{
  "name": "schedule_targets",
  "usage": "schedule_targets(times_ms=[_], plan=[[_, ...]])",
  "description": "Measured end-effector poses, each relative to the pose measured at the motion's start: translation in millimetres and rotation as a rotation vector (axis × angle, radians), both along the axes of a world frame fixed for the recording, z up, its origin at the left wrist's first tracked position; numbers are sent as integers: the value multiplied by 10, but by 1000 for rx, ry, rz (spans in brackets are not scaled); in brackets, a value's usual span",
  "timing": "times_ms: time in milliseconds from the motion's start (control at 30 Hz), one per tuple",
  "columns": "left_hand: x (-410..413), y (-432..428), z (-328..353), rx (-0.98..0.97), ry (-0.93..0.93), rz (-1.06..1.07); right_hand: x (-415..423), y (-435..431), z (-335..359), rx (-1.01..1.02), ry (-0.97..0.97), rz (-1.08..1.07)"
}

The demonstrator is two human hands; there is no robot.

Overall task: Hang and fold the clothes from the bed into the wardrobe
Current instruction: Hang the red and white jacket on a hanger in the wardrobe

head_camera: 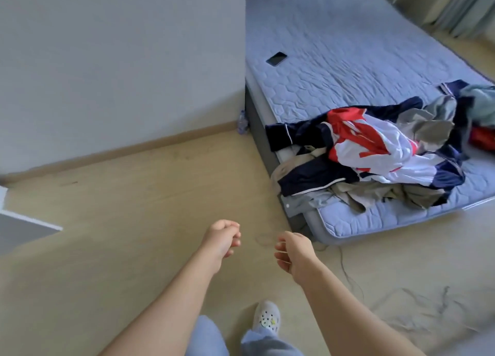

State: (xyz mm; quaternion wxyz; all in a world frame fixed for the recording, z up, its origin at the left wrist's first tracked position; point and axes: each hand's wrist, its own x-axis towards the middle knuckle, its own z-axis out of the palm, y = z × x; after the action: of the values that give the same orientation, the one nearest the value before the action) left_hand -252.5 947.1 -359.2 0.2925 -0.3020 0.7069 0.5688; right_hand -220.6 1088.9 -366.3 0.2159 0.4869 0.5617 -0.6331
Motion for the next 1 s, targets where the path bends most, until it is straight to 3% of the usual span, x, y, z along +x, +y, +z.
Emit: schedule_targets(times_ms=[300,667,1000], plan=[[-679,1189,-23,5,-17,-248,-315,951,-132,-36,45,-360],[-2327,2380,-96,-4,20,-586,-1701,1911,-142,-53,35,-657],[-2757,3144,-354,-88,-9,-744,-1983,2657,-345,-68,-43,-661]])
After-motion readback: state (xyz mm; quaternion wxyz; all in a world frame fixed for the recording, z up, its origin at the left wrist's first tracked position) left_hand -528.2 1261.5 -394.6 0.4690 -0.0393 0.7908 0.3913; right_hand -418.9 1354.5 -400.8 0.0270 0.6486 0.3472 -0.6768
